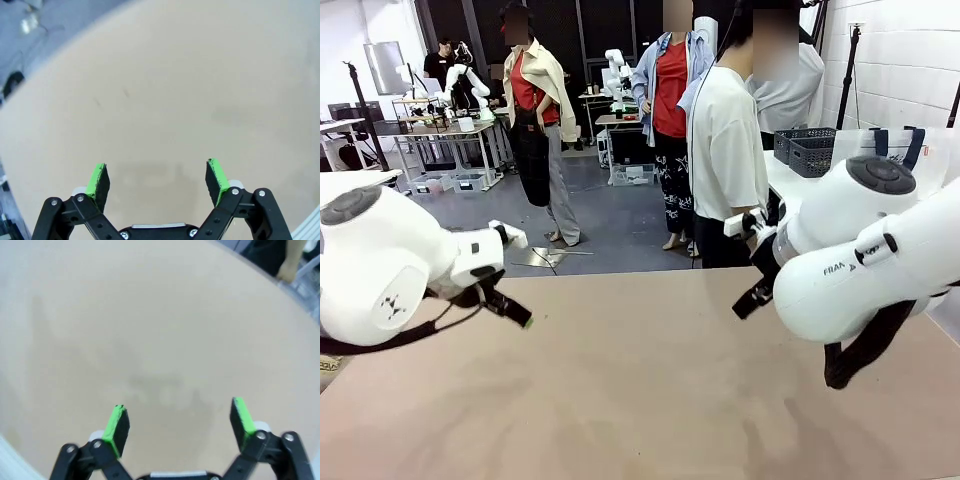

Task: Transfer purchased items from the store into the shopping bag.
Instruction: Open the Reusable shopping bag in the center of the table.

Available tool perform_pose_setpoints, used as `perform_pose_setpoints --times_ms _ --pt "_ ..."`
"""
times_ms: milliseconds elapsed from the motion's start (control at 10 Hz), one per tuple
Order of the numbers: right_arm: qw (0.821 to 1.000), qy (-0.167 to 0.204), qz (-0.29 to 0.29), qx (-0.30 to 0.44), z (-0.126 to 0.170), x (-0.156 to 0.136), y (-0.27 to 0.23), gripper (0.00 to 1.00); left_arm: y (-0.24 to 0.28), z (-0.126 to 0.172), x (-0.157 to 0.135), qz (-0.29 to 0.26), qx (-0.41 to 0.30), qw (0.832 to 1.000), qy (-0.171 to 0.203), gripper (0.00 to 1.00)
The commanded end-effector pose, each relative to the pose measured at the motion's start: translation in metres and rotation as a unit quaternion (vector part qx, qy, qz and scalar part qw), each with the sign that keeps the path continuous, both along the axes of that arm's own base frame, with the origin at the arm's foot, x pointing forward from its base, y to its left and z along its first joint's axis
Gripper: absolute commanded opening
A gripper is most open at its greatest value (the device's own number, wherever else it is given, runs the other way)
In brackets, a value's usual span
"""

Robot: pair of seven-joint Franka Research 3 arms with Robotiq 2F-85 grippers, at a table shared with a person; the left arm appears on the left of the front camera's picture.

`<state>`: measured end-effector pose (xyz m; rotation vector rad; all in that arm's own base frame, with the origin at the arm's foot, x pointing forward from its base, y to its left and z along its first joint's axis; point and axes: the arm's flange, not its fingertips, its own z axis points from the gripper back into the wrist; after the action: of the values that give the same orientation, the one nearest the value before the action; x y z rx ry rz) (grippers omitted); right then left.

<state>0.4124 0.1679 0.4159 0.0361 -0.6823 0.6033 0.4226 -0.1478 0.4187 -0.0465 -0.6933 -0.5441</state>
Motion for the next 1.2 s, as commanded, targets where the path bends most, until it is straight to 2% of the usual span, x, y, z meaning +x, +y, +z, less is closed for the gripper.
perform_pose_setpoints --times_ms 0,100,200,300,500,600,800,900,1000,1100 --pt "0.991 -0.074 -0.070 0.084 0.067 0.038 -0.020 1.00 0.022 0.069 0.038 0.029 -0.053 0.993 -0.098 1.00" --pt "0.980 -0.099 -0.126 0.117 0.096 0.061 -0.046 1.00 0.044 0.097 0.058 0.066 -0.065 0.988 -0.127 1.00" --pt "0.960 -0.128 -0.206 0.142 0.118 0.085 -0.078 1.00 0.076 0.117 0.079 0.126 -0.059 0.978 -0.156 1.00" --pt "0.939 -0.145 -0.270 0.156 0.137 0.106 -0.123 1.00 0.121 0.127 0.104 0.183 -0.056 0.970 -0.149 1.00" --pt "0.894 -0.155 -0.386 0.168 0.150 0.127 -0.212 1.00 0.209 0.119 0.128 0.263 -0.018 0.956 -0.125 1.00" --pt "0.872 -0.152 -0.435 0.165 0.144 0.132 -0.251 1.00 0.252 0.112 0.129 0.290 -0.001 0.949 -0.120 1.00" --pt "0.833 -0.134 -0.516 0.148 0.121 0.121 -0.323 1.00 0.336 0.091 0.114 0.366 0.010 0.926 -0.097 1.00" --pt "0.822 -0.123 -0.538 0.141 0.107 0.116 -0.344 1.00 0.365 0.079 0.109 0.396 0.020 0.914 -0.081 1.00" --pt "0.811 -0.111 -0.557 0.144 0.095 0.111 -0.360 1.00 0.387 0.071 0.103 0.402 0.007 0.913 -0.067 1.00" --pt "0.807 -0.101 -0.562 0.150 0.087 0.109 -0.368 1.00 0.394 0.063 0.103 0.396 0.000 0.916 -0.057 1.00"
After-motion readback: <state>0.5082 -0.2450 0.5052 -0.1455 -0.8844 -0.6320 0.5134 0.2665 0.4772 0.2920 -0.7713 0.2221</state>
